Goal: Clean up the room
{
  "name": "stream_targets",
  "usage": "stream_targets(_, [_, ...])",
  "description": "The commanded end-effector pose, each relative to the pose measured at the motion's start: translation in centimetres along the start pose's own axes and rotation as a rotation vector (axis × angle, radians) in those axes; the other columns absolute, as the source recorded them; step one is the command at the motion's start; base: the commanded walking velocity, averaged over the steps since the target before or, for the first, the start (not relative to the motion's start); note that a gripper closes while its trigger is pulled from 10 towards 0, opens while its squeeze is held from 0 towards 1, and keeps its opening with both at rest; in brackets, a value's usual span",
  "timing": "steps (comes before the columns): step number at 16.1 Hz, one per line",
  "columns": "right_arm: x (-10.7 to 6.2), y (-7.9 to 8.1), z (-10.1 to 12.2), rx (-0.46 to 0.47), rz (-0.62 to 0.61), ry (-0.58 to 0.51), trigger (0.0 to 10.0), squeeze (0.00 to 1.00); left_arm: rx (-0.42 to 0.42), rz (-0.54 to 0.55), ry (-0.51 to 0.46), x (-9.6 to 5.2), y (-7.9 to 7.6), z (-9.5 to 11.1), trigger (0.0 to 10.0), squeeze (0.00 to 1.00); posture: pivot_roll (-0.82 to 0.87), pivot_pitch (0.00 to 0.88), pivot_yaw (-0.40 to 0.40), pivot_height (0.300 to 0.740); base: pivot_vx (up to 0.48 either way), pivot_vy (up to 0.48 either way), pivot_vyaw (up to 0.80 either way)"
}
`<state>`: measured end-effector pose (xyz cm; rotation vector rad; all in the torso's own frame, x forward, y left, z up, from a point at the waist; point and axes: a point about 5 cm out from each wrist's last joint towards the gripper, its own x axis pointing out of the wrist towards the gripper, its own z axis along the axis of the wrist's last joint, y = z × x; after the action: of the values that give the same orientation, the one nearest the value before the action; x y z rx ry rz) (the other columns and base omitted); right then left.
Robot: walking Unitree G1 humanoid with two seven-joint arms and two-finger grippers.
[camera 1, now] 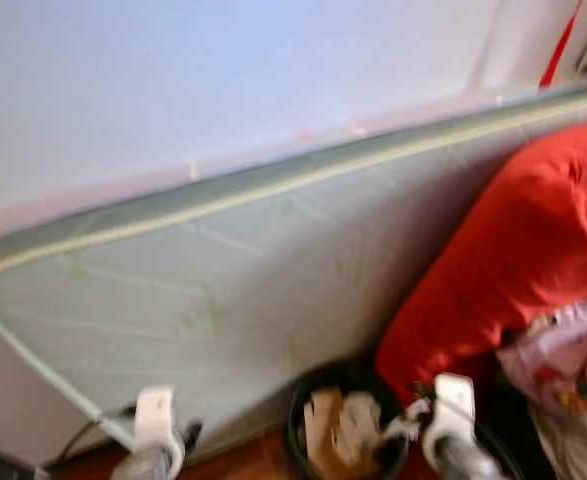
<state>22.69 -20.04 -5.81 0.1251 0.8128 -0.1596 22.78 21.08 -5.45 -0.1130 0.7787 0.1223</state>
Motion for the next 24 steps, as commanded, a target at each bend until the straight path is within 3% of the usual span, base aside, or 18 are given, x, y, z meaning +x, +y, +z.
stream_targets(1, [-0.03, 0.04, -0.08, -0.02, 0.014, -0.003, 10.0, 0.0, 0.001, -0.002, 0.017, -0.13, 0.06, -0.62, 10.0, 0.0, 0.07, 0.0, -0.003, 0.74, 0.0, 0.0, 0.0])
stream_targets(7, [0.01, 0.15, 0.15, -0.046, 0.023, -0.008, 10.0, 0.0, -0.01, 0.0, 0.013, -0.1, 0.1, -0.48, 10.0, 0.0, 0.07, 0.0, 0.0, 0.74, 0.0, 0.0, 0.35])
stream_targets(24, [-0.02, 0.15, -0.17, -0.039, 0.026, 0.01, 10.0, 0.0, -0.022, -0.013, 0.009, -0.15, 0.06, -0.6, 10.0, 0.0, 0.08, 0.0, 0.002, 0.74, 0.0, 0.0, 0.0])
